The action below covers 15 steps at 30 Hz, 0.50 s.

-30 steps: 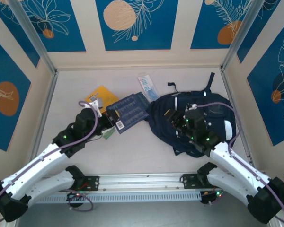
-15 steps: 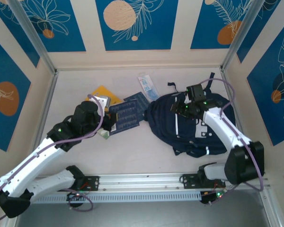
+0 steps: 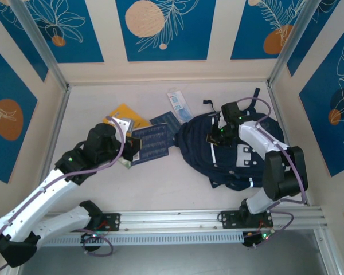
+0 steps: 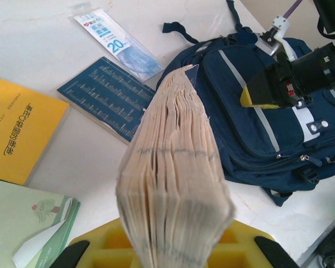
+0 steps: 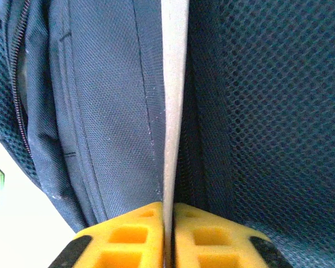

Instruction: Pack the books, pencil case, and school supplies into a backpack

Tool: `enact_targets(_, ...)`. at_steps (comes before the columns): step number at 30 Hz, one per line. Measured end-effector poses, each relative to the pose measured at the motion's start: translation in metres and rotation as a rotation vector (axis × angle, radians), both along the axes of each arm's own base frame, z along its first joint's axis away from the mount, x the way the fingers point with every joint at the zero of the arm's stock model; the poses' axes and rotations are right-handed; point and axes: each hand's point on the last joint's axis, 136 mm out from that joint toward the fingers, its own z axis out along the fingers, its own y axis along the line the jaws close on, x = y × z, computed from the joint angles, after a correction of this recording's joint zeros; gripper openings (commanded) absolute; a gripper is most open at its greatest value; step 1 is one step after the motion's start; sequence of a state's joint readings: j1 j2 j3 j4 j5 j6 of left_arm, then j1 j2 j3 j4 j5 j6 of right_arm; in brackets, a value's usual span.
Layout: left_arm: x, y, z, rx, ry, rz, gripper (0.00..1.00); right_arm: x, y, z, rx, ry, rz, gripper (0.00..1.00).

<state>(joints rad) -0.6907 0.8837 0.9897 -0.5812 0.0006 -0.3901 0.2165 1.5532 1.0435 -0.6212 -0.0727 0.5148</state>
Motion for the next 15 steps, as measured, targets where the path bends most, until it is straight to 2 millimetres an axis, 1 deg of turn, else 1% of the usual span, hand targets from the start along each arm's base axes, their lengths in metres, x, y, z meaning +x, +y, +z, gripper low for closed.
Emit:
enact_targets(3,0.002,0.002,-0.001,-0.005,0.006,0.006,0.00,-0.001,0.000,-0.003,-0.012,0.005,0.009,0.00)
enact_targets(6,0.004,0.003,-0.003,-0.008,0.018,0.012,0.00,-0.002,-0.002,0.006,-0.022,-0.022,0.013,0.00)
enact_targets(8,0.007,0.003,-0.006,-0.008,0.035,0.015,0.00,-0.004,-0.003,0.024,-0.016,-0.072,0.021,0.00)
enact_targets(10,0.009,0.000,-0.011,-0.010,0.059,0.017,0.00,-0.007,-0.005,0.049,0.009,-0.138,0.024,0.00)
enact_targets(13,0.013,-0.004,-0.022,-0.004,0.100,0.014,0.00,-0.015,-0.011,0.091,0.105,-0.245,0.015,0.00)
enact_targets(15,0.014,-0.008,-0.028,-0.007,0.130,0.014,0.00,-0.019,-0.014,0.112,0.182,-0.299,0.005,0.00)
